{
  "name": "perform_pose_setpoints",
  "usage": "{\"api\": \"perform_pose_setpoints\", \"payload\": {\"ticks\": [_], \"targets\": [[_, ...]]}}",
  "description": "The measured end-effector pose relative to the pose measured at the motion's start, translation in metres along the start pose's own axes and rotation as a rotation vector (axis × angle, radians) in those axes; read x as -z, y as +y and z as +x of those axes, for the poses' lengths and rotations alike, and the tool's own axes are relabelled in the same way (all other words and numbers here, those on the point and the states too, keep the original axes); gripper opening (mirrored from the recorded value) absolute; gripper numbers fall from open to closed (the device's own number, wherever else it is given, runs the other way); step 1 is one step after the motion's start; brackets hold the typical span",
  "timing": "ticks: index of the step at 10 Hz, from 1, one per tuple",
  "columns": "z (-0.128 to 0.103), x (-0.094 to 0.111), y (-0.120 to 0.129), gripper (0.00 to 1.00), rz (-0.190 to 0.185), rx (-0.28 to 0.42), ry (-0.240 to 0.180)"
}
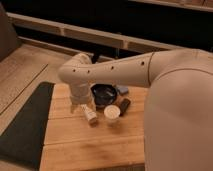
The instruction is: Move the arm in a circular motion
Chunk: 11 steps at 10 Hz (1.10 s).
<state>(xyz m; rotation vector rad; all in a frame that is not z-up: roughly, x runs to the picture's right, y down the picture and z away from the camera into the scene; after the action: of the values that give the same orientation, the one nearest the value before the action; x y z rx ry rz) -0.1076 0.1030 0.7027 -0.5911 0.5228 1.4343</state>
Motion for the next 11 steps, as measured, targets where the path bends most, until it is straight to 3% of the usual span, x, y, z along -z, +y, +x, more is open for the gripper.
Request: {"api": "perform_pose_setpoints", "payload": {"ticks": [4,5,7,8,9,11], "targets": [[-0.003,0.001,-0.002,0.65,0.011,-0.003,-0.008],[-0.02,0.005,-0.021,0.65,0.054,-0.033,-0.041],[-0.056,0.02,-0.052,0.65,0.1,-0.079,-0.119],[-0.074,0.029,-0.065,0.65,0.103,-0.085,-0.165],[-0.096,0.042,-0.086,0.65,0.096,-0.079,-0.237],[-0.108,0.054,-0.103,0.65,0.085,-0.075,-0.29]]}}
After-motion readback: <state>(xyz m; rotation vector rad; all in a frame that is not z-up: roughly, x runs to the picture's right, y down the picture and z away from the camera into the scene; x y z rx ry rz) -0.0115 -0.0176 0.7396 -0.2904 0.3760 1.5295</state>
